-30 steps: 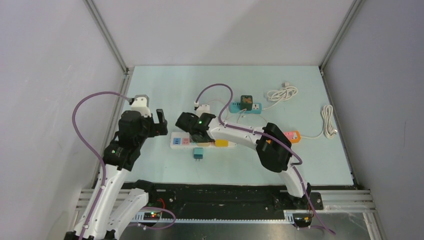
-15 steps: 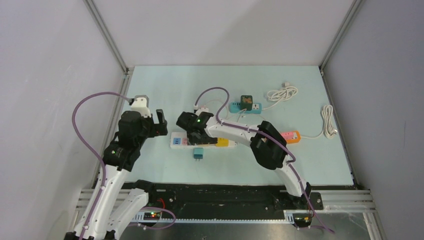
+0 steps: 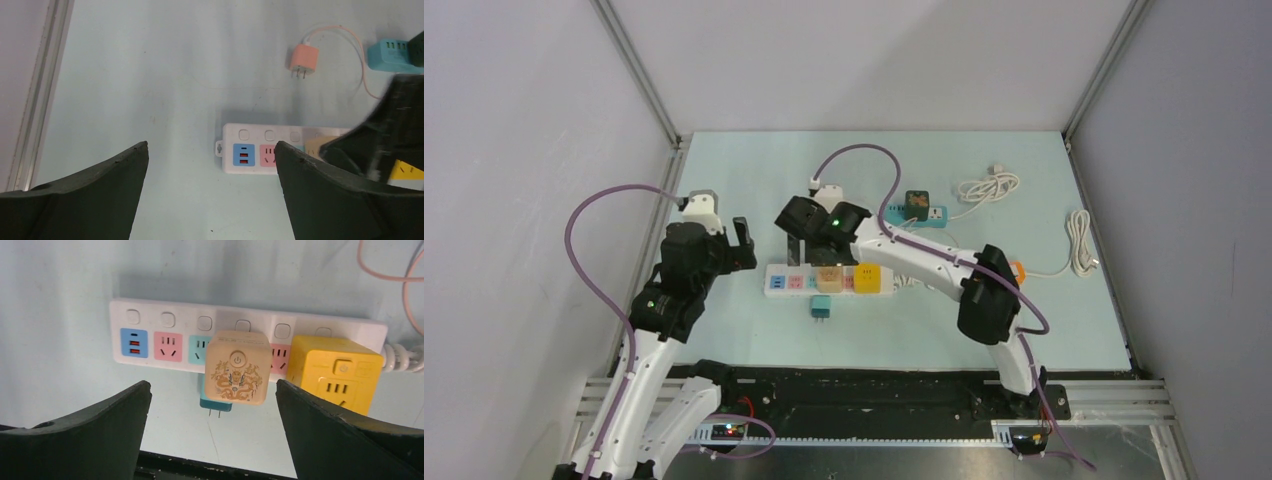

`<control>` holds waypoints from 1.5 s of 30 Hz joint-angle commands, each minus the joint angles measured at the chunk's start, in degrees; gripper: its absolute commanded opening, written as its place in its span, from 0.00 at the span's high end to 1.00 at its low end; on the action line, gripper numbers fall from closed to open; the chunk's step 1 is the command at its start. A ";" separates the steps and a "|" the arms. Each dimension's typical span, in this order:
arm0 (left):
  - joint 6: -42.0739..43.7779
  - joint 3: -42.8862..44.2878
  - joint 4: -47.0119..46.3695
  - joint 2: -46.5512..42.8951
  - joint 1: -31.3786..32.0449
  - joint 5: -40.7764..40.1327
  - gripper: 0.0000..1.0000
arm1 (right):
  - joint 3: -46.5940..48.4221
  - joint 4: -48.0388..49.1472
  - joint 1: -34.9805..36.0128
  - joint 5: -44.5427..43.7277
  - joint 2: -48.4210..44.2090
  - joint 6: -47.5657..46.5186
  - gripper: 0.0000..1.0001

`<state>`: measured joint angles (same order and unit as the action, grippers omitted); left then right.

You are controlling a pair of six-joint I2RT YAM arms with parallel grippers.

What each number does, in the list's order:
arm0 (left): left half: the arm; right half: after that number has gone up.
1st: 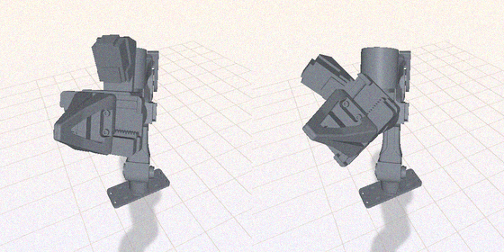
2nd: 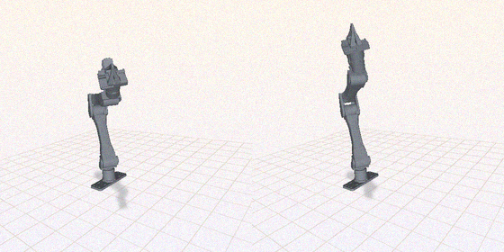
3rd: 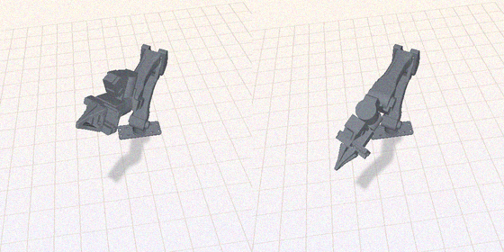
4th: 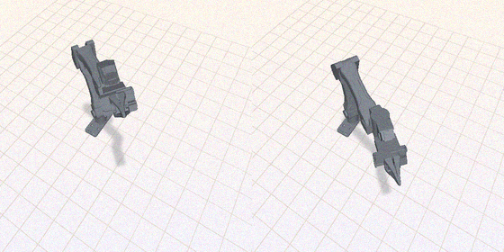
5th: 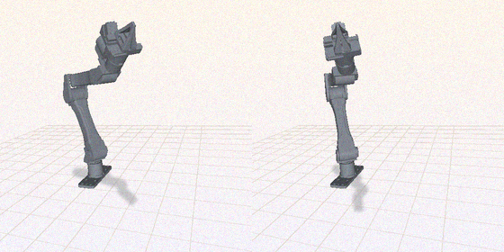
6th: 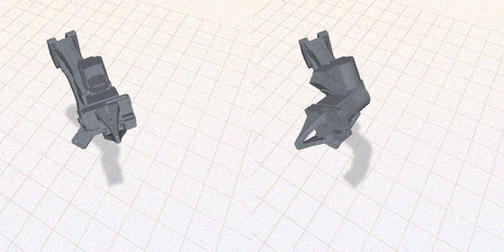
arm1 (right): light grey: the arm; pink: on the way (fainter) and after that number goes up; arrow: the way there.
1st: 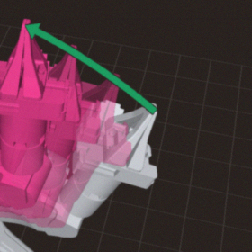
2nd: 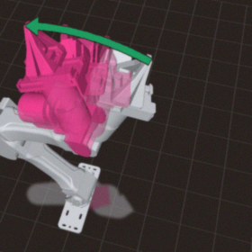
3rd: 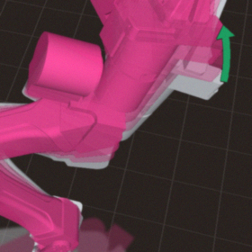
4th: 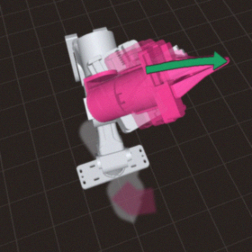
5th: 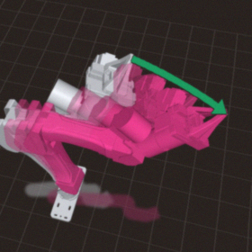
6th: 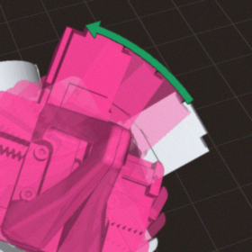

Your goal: Insert the plug

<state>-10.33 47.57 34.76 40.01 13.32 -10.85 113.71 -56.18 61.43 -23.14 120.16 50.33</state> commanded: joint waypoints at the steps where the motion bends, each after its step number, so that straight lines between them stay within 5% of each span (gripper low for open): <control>1: -4.74 0.30 -1.79 -0.36 -0.32 -5.25 0.00 | 1.27 -1.20 0.41 -3.35 -5.99 0.38 0.01; 6: -8.41 0.84 -1.37 0.39 -0.61 -2.28 0.00 | -7.20 2.81 0.73 -3.54 -13.20 -0.28 0.04; 14: -13.06 -2.65 -4.88 0.50 1.43 14.46 0.00 | -26.53 10.42 -0.86 -0.84 -29.40 1.24 0.06; 26: -21.51 -14.09 -13.37 4.58 28.36 -8.56 0.02 | -38.59 11.60 -6.14 2.77 -39.82 0.23 0.07; 35: -24.28 -16.81 -22.24 18.64 39.13 -12.35 0.06 | -42.80 13.10 -9.49 5.81 -42.88 -0.31 0.10; 45: -31.48 -16.53 -26.69 30.36 41.93 -20.48 0.10 | -44.01 11.87 -11.61 5.64 -45.65 -0.19 0.11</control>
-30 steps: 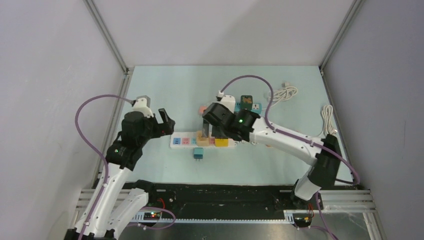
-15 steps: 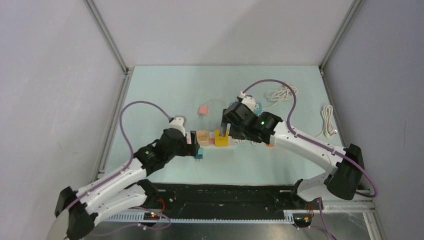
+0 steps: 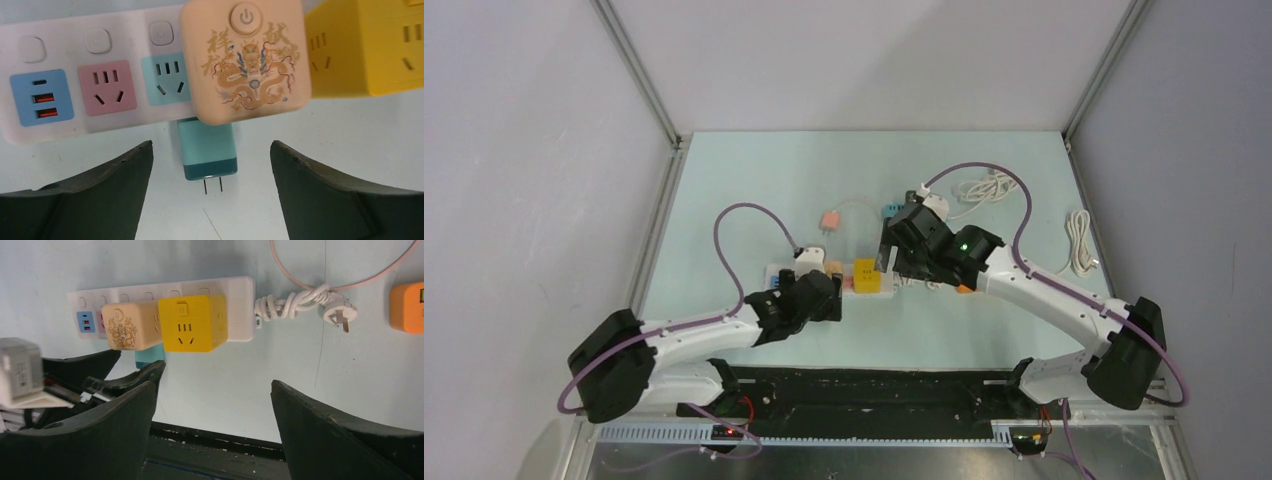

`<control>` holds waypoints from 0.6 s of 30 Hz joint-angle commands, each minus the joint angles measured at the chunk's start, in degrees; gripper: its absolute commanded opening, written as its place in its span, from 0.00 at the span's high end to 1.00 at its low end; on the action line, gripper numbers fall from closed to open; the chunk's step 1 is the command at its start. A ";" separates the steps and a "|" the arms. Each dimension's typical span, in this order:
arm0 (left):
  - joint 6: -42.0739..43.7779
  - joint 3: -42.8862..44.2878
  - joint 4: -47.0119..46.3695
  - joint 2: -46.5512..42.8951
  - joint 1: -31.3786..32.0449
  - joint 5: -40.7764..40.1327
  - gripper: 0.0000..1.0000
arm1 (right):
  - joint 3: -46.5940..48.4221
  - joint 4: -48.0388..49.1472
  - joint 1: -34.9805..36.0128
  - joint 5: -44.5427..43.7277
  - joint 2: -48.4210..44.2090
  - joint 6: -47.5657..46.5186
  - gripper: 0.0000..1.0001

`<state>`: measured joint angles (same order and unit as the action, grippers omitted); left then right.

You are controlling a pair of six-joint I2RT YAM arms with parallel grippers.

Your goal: Insert the plug

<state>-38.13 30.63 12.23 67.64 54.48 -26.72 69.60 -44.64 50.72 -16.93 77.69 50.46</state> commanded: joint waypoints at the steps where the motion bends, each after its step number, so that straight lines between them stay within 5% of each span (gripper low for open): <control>1: -3.65 0.24 -4.76 4.01 0.92 -4.37 0.10 | 0.09 0.14 -1.07 -0.69 -3.74 -0.34 0.11; 18: -8.62 -3.71 -11.32 9.38 2.02 -4.74 0.24 | -0.35 -0.44 -3.22 -0.44 -5.53 -0.27 0.12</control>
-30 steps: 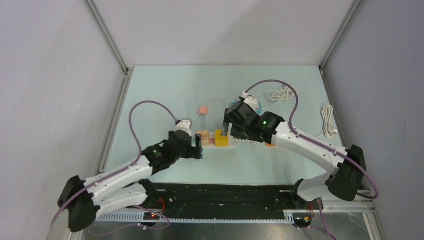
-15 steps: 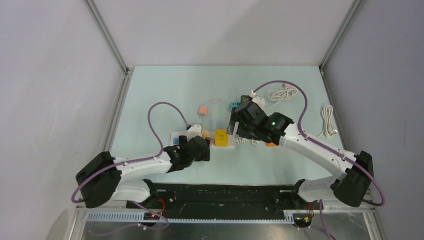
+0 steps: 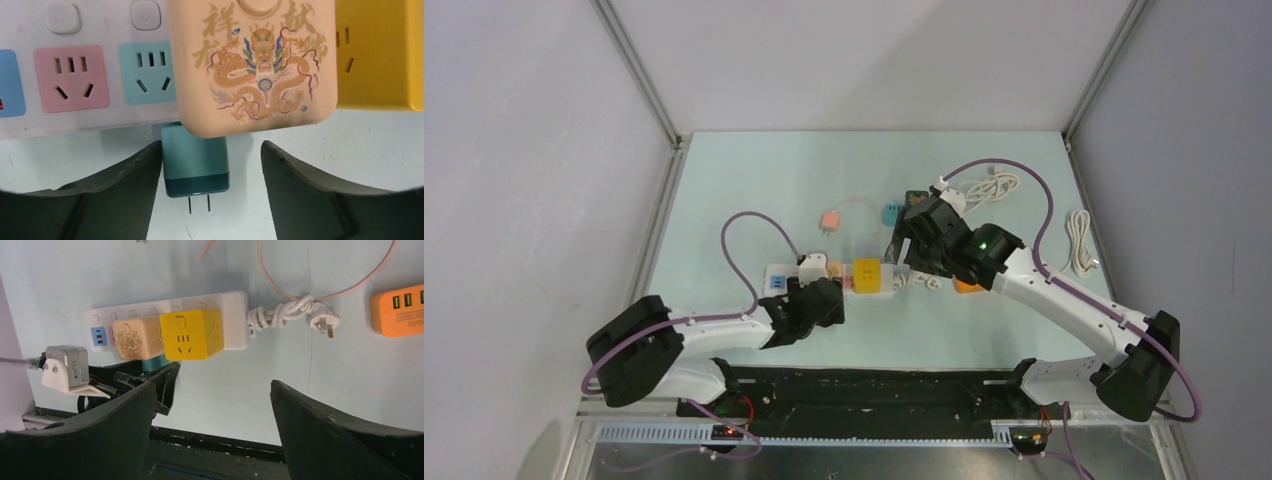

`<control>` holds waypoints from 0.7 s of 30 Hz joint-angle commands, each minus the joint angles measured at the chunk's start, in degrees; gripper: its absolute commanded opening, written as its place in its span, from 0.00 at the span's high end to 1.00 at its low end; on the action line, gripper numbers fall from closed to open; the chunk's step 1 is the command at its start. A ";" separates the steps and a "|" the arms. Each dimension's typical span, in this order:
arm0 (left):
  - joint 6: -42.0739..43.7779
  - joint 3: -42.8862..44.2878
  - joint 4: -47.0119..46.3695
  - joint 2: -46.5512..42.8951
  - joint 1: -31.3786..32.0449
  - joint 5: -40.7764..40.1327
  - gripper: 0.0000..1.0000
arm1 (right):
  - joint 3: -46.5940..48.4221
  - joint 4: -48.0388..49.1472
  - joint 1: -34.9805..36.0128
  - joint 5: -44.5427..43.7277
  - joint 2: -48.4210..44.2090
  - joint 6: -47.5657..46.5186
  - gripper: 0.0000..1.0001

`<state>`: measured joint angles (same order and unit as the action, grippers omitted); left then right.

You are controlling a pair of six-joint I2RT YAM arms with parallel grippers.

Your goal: Insert the plug

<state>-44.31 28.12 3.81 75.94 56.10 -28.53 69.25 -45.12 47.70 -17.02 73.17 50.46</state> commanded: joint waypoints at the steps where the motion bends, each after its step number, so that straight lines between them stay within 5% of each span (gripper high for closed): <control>1: -2.40 -1.26 -3.17 1.15 0.32 -3.11 0.25 | 0.05 0.08 -0.19 -0.37 -1.01 -0.18 0.12; 10: -0.76 -2.04 -3.53 -0.35 0.65 -2.74 0.51 | 0.06 0.51 -0.23 0.36 -0.92 0.04 0.13; 15: -0.04 -2.99 -2.03 -4.02 1.76 -3.44 0.32 | 0.01 0.78 -0.19 0.79 -0.81 0.07 0.13; 21: 1.93 -1.22 1.41 -2.64 3.73 -4.51 0.34 | 0.01 0.83 -0.04 1.23 -0.48 0.32 0.13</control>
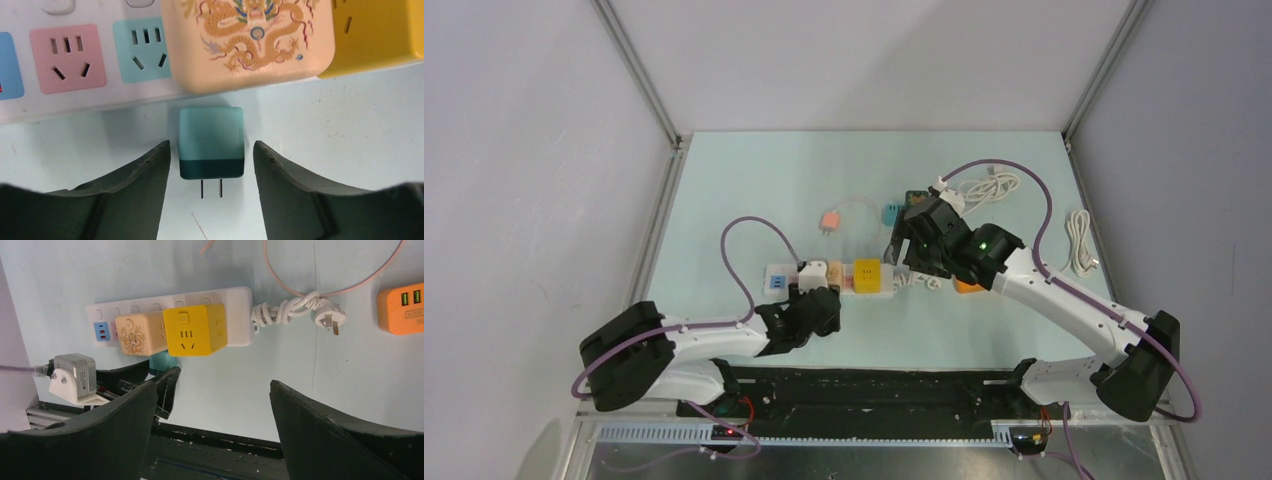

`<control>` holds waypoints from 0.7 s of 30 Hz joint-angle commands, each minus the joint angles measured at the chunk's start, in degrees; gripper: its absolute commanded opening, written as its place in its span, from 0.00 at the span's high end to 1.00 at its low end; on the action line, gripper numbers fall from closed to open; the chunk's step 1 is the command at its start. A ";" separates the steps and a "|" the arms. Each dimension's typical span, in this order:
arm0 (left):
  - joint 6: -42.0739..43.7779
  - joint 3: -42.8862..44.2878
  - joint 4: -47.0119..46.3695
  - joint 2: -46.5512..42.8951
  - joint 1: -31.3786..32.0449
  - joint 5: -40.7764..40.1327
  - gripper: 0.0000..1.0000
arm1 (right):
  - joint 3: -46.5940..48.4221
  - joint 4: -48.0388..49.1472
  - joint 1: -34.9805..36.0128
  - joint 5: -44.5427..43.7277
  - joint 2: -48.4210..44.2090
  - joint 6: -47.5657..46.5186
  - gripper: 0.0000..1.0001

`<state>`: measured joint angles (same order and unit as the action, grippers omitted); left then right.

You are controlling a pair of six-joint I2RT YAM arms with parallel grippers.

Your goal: Insert the plug

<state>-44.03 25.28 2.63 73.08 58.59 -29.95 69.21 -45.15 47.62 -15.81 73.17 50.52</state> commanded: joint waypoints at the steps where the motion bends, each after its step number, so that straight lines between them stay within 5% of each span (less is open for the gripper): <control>1: 1.66 1.80 3.16 0.58 1.39 -3.33 0.35 | 0.09 0.85 0.04 0.05 -0.53 0.27 0.13; 11: 5.13 3.10 3.45 -0.71 2.48 -4.31 0.66 | 0.05 1.52 0.20 1.74 -0.61 -0.74 0.13; 21: 15.01 1.40 3.72 -17.86 5.46 -2.37 0.77 | -3.21 9.06 0.10 22.69 0.38 -9.43 0.13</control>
<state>-34.59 26.46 7.64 62.41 62.39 -31.31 67.77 -41.41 47.62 -3.81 73.71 45.15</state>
